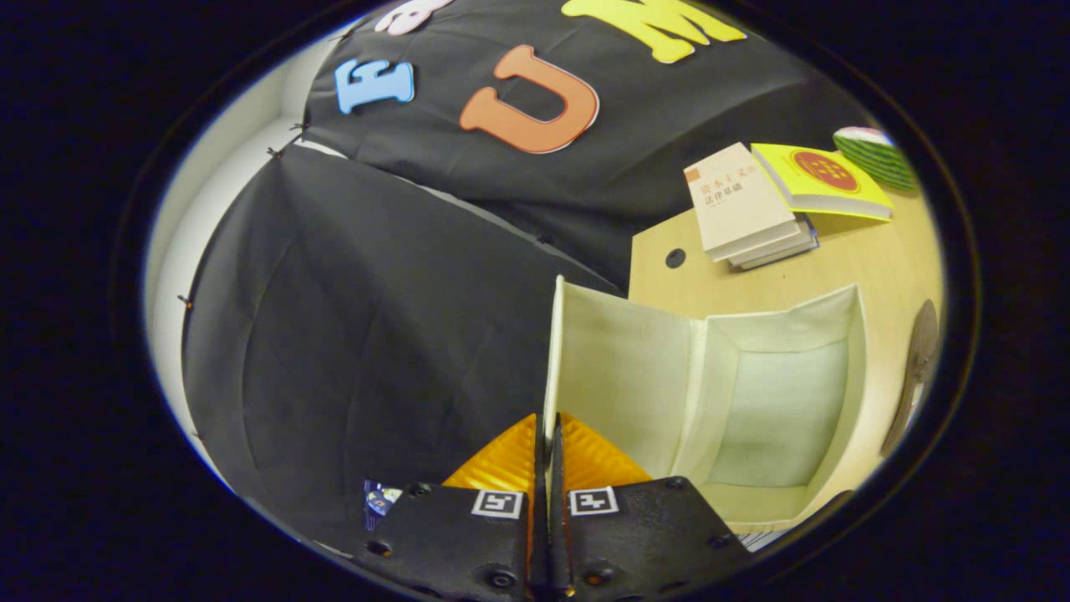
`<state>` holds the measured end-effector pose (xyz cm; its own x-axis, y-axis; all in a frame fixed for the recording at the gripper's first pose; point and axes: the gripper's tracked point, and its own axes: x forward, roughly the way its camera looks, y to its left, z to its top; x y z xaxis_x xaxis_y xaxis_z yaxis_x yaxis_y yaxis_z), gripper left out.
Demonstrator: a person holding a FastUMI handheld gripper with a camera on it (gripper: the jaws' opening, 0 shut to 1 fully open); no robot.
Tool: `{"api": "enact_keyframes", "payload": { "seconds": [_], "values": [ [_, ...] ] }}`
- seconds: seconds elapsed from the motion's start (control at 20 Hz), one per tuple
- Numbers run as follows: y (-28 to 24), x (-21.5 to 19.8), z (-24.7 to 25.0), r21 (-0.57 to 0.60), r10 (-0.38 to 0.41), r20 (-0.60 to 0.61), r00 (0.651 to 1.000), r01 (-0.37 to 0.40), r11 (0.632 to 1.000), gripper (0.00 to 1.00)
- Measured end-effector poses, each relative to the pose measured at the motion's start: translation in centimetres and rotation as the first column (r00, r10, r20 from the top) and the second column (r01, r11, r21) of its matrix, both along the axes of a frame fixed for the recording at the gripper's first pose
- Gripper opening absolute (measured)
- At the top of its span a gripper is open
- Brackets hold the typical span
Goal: Open the storage box then place both shoes into the box .Put the left shoe in first, then the right shoe, with the right side of both shoes facing outward in a uniform manner.
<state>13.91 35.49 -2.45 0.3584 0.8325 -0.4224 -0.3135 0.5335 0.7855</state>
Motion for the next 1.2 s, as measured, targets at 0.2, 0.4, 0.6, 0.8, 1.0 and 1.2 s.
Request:
{"api": "enact_keyframes", "payload": {
  "seconds": [0.2, 0.4, 0.6, 0.8, 1.0, 1.2],
  "values": [
    [1.6, -1.0, -3.0, -0.094, 0.046, -0.043, 0.998, -0.050, 0.994, 0.29],
    [-1.7, 1.1, -6.6, -0.300, -0.037, 0.057, 0.998, 0.053, 0.952, 0.77],
    [-4.6, 2.2, -7.0, -0.375, -0.103, 0.146, 0.984, 0.152, 0.914, 1.00],
    [-7.4, 1.3, -8.0, -0.410, -0.113, 0.131, 0.985, 0.157, 0.898, 1.00],
    [-10.7, 0.5, -10.0, -0.483, -0.092, 0.139, 0.986, 0.148, 0.863, 1.00],
    [-14.3, -0.3, -11.7, -0.523, -0.097, 0.130, 0.987, 0.151, 0.839, 1.00]
  ]
}}
